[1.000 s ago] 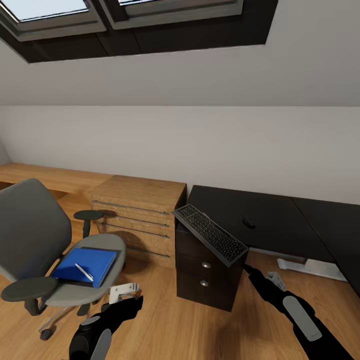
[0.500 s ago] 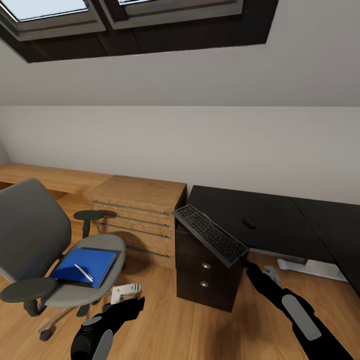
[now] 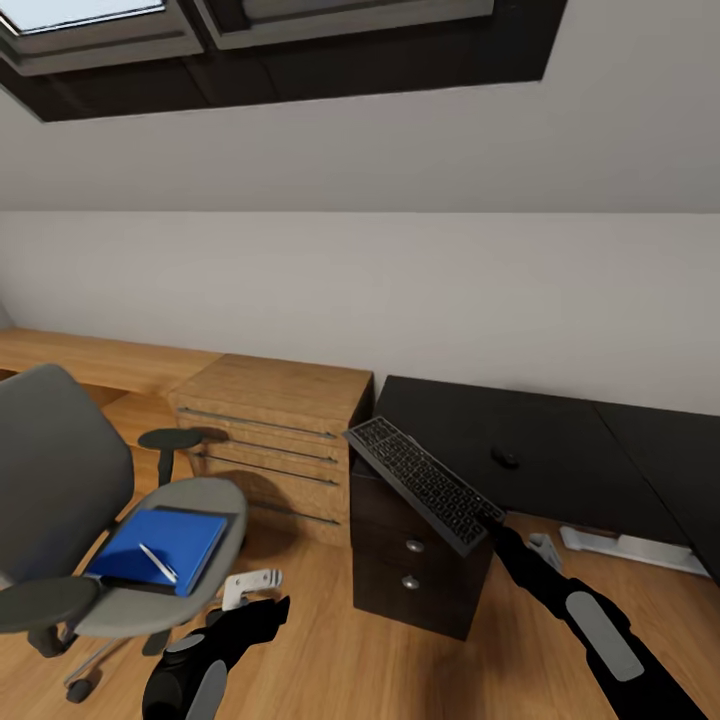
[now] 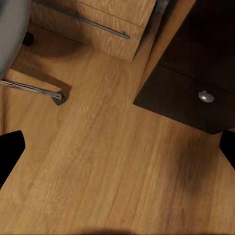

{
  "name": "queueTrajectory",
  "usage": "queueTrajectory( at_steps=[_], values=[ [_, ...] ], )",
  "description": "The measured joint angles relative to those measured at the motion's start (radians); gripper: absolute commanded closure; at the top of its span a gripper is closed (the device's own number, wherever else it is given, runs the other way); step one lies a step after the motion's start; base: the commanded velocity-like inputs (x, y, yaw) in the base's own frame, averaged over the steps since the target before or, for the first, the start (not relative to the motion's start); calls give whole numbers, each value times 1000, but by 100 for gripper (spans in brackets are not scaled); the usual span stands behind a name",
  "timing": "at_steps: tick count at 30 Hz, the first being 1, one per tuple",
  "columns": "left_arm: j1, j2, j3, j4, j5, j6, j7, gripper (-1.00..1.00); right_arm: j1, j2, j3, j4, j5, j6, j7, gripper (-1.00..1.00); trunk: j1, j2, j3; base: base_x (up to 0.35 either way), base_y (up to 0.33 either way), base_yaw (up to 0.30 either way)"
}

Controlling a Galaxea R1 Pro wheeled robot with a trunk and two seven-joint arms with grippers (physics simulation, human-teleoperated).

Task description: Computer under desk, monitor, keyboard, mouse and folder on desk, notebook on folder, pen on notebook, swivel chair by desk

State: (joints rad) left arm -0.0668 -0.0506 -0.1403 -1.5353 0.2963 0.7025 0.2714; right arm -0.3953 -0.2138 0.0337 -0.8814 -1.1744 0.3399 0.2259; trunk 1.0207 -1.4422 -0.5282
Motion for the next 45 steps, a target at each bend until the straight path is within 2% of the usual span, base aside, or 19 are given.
queueTrajectory(
  at_steps=[5, 10, 18, 39, 40, 45],
  values=[
    [0, 0, 0, 1, 1, 0, -1, -100, -1, -1, -39, 61, 1, -2, 0, -100, 0, 0, 0, 72, 0, 0],
    [0, 0, 0, 1, 1, 0, -1, -100, -1, 0, -52, 73, 0, -3, 0, -100, 0, 0, 0, 24, 0, 0],
    [0, 0, 0, 1, 2, 0, -2, -100, -1, 1, -52, 74, -2, -4, 0, -100, 0, 0, 0, 130, 27, 0],
    [0, 0, 0, 1, 3, 0, -1, -100, -2, 5, -51, 74, -2, -4, 1, -100, 0, 0, 0, 21, 52, 0],
    [0, 0, 0, 1, 3, 0, -1, -100, -2, 5, -51, 74, -2, -4, 1, 100, 0, 0, 0, 0, 1, 0],
    [0, 0, 0, 1, 3, 0, -1, -100, -2, 5, -51, 72, -5, -4, 3, 100, 0, 0, 0, 0, 0, 0]
  ],
)
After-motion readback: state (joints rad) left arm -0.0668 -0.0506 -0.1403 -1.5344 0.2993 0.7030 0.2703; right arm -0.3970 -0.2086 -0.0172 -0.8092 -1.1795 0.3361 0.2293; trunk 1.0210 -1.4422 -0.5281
